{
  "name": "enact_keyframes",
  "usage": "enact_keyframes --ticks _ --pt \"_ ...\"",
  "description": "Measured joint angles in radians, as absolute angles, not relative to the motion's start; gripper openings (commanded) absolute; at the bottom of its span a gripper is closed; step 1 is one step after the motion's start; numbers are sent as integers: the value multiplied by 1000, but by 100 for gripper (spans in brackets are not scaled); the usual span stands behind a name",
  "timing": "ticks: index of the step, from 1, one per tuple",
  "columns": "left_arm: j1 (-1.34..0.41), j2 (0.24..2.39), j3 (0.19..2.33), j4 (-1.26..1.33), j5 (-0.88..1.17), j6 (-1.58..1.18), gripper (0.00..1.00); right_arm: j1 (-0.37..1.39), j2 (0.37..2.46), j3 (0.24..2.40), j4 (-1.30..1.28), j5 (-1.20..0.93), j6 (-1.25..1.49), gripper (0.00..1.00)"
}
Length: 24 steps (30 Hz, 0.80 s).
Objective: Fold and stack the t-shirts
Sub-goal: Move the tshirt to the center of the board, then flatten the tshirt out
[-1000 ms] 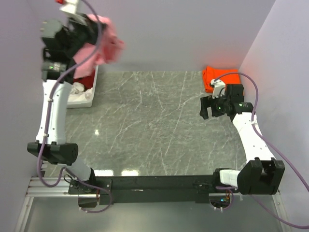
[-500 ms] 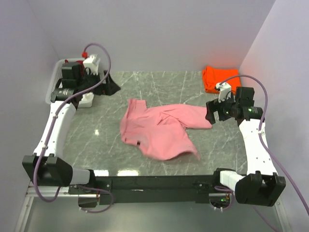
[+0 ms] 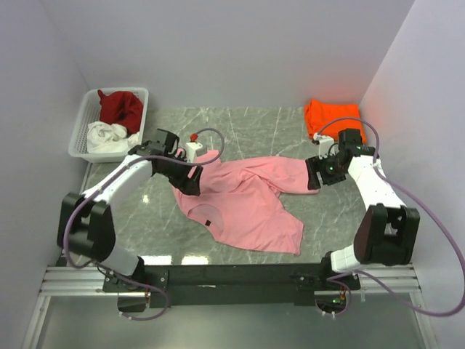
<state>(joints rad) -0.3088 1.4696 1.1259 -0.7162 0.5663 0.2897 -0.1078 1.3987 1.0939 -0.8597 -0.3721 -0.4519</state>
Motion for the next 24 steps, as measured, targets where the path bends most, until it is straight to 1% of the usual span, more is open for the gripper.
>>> enact_keyframes --ticks 3,4,9,12,15,19,21,22,24 --pt "-314 1572 1123 -703 492 285 65 -93 1473 1116 -825 -334 -425 64" --pt "-314 1600 1124 -699 474 283 64 -88 1497 1129 -809 -321 -417 62" --pt "-313 1763 1128 -699 364 265 62 -56 1625 1204 -741 -265 -387 55" --pt "-304 1802 1155 -709 313 257 59 -36 1706 1230 -705 -226 -379 54" --pt "-277 1863 1229 -731 269 251 58 -21 1782 1255 -690 -194 -373 52" --pt "-193 2001 1427 -784 215 250 57 -10 1829 1264 -688 -167 -368 52" --pt "-135 2114 1602 -818 198 247 61 -10 1831 1264 -691 -165 -367 52" --pt "-106 2167 1696 -828 198 246 65 -10 1831 1266 -694 -165 -367 52" --pt "-56 2264 1869 -844 213 247 69 -10 1828 1273 -698 -168 -368 52"
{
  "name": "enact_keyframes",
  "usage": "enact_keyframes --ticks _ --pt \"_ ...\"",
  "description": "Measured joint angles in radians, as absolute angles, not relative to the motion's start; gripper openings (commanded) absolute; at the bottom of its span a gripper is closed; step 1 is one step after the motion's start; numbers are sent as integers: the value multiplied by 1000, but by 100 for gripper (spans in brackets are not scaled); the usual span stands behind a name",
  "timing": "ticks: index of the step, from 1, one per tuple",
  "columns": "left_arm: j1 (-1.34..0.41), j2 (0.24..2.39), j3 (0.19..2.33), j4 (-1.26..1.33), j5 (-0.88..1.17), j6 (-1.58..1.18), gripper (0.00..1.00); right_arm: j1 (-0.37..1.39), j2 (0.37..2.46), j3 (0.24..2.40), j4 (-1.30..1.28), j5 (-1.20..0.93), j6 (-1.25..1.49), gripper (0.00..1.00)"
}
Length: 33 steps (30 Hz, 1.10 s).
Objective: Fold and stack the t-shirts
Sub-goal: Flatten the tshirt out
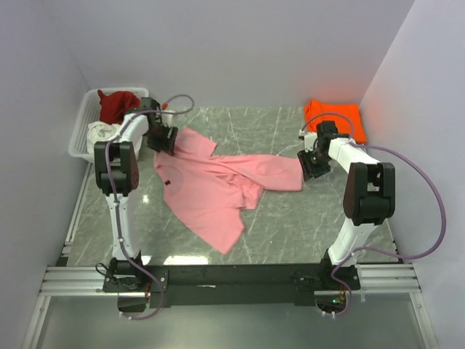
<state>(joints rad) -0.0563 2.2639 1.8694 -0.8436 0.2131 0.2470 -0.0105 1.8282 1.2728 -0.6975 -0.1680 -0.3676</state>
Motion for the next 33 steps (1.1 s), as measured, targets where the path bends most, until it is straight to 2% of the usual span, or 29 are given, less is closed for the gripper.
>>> enact_keyframes --ticks 3,7,10,14,17,19,25,29,33 --pt "-3 2300 1959 -840 268 263 75 -10 1802 1274 -710 -182 -369 53" --pt "-31 2109 1810 -847 385 327 79 -10 1697 1249 -729 -230 -376 54" --pt "-158 1826 1580 -836 463 388 80 1 1593 1214 -736 -266 -374 55" --pt "-450 1480 1298 -807 577 437 81 67 1525 1158 -722 -293 -364 58" --pt "-569 1360 1128 -781 603 438 82 138 1526 1108 -706 -293 -355 63" --pt "-617 1335 1035 -767 597 433 87 187 1530 1076 -690 -281 -348 65" --pt "-694 1320 857 -694 521 434 91 253 1576 1054 -605 -210 -341 66" --pt "-809 1259 783 -599 439 462 88 261 1649 1054 -539 -160 -348 66" --pt "-886 1272 759 -510 387 491 80 264 1709 1052 -498 -113 -360 64"
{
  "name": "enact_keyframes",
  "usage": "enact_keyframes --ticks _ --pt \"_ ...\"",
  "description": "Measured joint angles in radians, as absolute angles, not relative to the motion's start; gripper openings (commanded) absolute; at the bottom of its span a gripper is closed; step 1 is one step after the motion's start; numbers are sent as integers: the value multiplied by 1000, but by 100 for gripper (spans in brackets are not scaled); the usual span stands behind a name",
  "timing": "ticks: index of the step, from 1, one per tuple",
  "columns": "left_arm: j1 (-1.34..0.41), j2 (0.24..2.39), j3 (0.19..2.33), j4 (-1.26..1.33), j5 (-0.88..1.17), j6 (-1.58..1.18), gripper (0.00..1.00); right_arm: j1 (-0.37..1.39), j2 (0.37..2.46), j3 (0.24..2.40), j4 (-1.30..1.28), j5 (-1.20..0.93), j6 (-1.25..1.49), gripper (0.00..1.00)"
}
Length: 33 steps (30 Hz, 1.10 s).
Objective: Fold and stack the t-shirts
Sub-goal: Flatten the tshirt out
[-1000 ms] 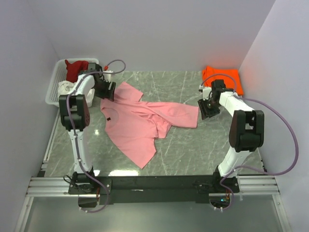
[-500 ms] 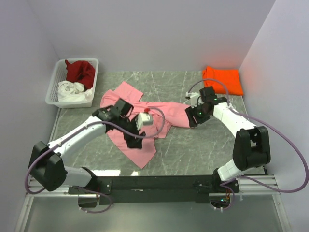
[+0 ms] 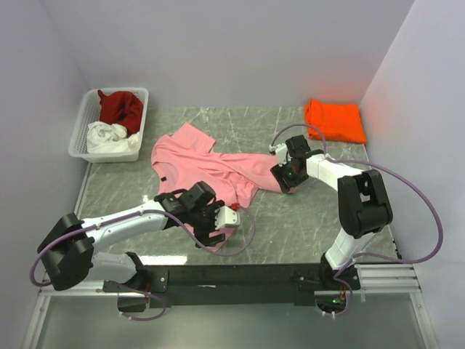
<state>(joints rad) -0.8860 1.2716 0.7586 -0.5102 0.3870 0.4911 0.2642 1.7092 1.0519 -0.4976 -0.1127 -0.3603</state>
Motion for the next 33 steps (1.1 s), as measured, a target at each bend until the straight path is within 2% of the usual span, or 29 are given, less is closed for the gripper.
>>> enact_keyframes --ticks 12,14,15,19,20,21,22,24,27,33 --pt "-1005 1340 700 -453 342 584 68 266 1725 1042 -459 -62 -369 56" --pt "-1010 1364 697 -452 341 593 67 266 1726 1042 -459 -60 -369 51" --pt "-1010 1384 694 -449 337 599 57 266 1728 1042 -459 -59 -369 48" --pt "-1010 1425 695 -410 304 625 32 266 1742 1045 -460 -63 -370 33" --pt "-1009 1424 694 -405 298 628 26 266 1742 1045 -460 -63 -371 21" --pt "-1010 1421 694 -406 297 632 10 266 1742 1045 -461 -64 -376 13" --pt "-1010 1415 693 -410 292 632 5 266 1742 1045 -463 -65 -381 3" --pt "-1007 1386 686 -443 290 641 1 266 1739 1045 -473 -68 -390 0" --pt "-992 1264 673 -537 294 656 0 266 1694 1027 -514 -73 -415 0" --pt "-934 904 672 -753 300 732 0 257 1393 960 -715 -102 -507 0"
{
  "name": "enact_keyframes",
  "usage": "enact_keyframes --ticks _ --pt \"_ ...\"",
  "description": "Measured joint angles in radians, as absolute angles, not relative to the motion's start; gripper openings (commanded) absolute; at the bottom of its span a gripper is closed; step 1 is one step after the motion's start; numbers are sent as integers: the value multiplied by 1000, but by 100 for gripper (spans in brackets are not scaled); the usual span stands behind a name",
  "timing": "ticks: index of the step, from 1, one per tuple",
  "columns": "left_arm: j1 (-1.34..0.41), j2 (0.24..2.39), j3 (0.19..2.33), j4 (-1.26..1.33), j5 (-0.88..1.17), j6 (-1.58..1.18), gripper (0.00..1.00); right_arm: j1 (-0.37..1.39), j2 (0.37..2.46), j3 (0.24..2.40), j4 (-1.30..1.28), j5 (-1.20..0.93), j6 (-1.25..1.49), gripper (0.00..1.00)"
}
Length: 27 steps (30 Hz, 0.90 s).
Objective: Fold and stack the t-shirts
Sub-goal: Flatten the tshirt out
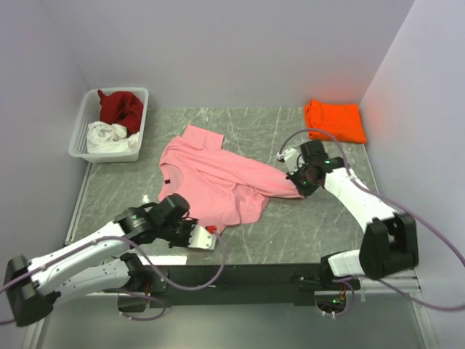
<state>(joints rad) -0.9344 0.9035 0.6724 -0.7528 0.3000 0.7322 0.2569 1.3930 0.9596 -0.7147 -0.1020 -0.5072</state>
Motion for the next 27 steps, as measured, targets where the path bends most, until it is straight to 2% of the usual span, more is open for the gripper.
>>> enact_keyframes --ticks 4,7,12,15,18,20,21,25,27 --pt "-831 797 672 -888 297 804 0 174 1331 1067 -820 -121 -573 0" --pt "-722 794 672 -947 298 865 0 107 1506 1261 -831 -112 -595 0" --pt "-580 884 691 -982 311 935 0 67 1982 1654 -746 -44 -565 0" --pt "-504 948 736 -986 325 948 0 62 2159 1787 -731 -5 -517 0" --pt "-431 986 793 -979 352 947 0 60 2212 1817 -728 3 -465 1" --pt "-381 1005 838 -969 376 940 0 61 2197 1817 -727 3 -442 10" --pt "-361 1013 856 -962 385 929 0 63 2184 1817 -724 3 -434 22" --pt "-278 1107 985 -916 440 820 0 75 2130 1809 -717 6 -418 48" --pt "-247 1192 1076 -872 468 715 0 72 2096 1777 -715 -24 -416 51"
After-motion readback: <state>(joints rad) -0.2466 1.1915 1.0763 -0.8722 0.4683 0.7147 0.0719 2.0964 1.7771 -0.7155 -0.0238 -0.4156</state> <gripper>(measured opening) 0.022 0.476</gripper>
